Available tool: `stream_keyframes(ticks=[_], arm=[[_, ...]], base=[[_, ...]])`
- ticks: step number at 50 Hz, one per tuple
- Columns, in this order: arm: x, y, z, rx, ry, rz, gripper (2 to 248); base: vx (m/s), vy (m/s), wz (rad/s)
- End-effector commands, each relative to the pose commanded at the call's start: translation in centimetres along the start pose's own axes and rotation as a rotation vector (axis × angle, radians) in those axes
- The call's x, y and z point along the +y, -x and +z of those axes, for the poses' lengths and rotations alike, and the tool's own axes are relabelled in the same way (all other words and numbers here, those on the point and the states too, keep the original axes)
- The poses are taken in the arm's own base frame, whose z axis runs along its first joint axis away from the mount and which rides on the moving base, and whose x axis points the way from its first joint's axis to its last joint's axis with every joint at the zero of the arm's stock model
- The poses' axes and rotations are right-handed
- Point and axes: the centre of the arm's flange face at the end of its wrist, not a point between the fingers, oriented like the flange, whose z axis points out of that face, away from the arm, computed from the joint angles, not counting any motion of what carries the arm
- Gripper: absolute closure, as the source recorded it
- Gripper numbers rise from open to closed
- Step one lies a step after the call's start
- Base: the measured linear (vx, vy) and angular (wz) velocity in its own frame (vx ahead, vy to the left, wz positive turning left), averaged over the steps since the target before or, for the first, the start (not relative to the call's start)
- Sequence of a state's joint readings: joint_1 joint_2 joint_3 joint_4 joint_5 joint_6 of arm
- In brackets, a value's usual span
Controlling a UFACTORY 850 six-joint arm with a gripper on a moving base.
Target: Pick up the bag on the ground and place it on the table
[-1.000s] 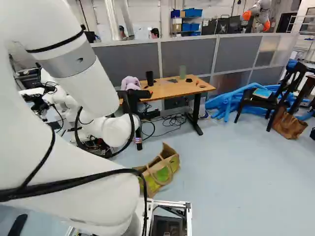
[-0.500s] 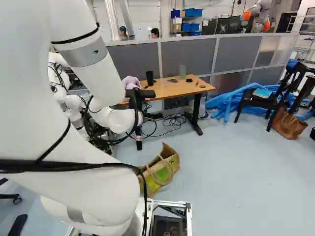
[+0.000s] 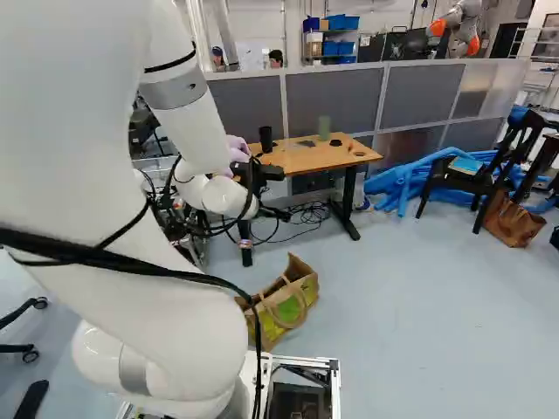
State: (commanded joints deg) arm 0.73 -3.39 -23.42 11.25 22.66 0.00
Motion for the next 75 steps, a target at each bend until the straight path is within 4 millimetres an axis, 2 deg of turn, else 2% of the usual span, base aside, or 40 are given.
stream_keyframes(ticks=[36,51,75], arm=[[-1.2,-0.3,8.0,-0.420,0.048,0.152,3],[-1.4,-0.8,11.4,-0.462,0.057,0.168,3],[-1.1,0.2,15.0,-0.506,0.072,0.172,3]], base=[[0.000,0.000,0.000],[0.000,0.000,0.000],[0.000,0.000,0.000]])
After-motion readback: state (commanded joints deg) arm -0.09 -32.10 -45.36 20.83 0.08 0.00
